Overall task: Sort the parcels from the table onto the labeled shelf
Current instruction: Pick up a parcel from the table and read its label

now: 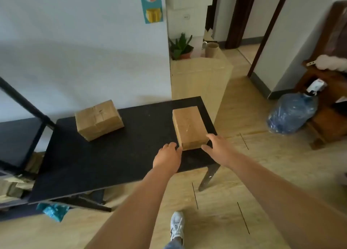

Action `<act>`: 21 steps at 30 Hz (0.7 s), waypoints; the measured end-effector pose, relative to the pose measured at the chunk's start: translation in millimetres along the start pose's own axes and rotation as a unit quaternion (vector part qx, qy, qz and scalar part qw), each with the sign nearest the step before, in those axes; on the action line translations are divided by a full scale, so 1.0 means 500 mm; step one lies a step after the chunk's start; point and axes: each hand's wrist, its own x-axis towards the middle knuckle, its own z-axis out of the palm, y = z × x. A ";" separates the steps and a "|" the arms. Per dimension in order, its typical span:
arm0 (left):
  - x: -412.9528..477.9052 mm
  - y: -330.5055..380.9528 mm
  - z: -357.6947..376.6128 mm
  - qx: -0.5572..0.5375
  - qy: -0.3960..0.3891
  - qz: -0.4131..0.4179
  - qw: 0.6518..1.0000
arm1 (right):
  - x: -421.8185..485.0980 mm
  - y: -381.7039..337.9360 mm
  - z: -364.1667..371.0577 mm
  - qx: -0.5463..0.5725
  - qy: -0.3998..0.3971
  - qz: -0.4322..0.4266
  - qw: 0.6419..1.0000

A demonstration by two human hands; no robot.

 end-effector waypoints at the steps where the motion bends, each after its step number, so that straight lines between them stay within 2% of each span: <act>1: 0.028 -0.001 0.000 -0.014 -0.005 -0.010 1.000 | 0.022 -0.003 -0.001 0.004 -0.002 0.009 1.000; 4: 0.104 -0.001 -0.005 -0.038 -0.031 -0.045 0.998 | 0.076 -0.011 -0.006 0.008 -0.014 0.033 0.999; 9: 0.189 0.017 0.004 -0.004 -0.067 -0.066 0.996 | 0.145 -0.014 0.004 0.010 -0.023 0.062 0.998; 13: 0.237 0.017 0.023 -0.053 -0.090 -0.077 0.992 | 0.192 -0.016 0.007 0.010 -0.027 0.067 0.997; 21: 0.243 0.037 0.029 -0.194 -0.040 -0.141 0.970 | 0.235 -0.031 0.014 0.010 -0.019 0.053 0.998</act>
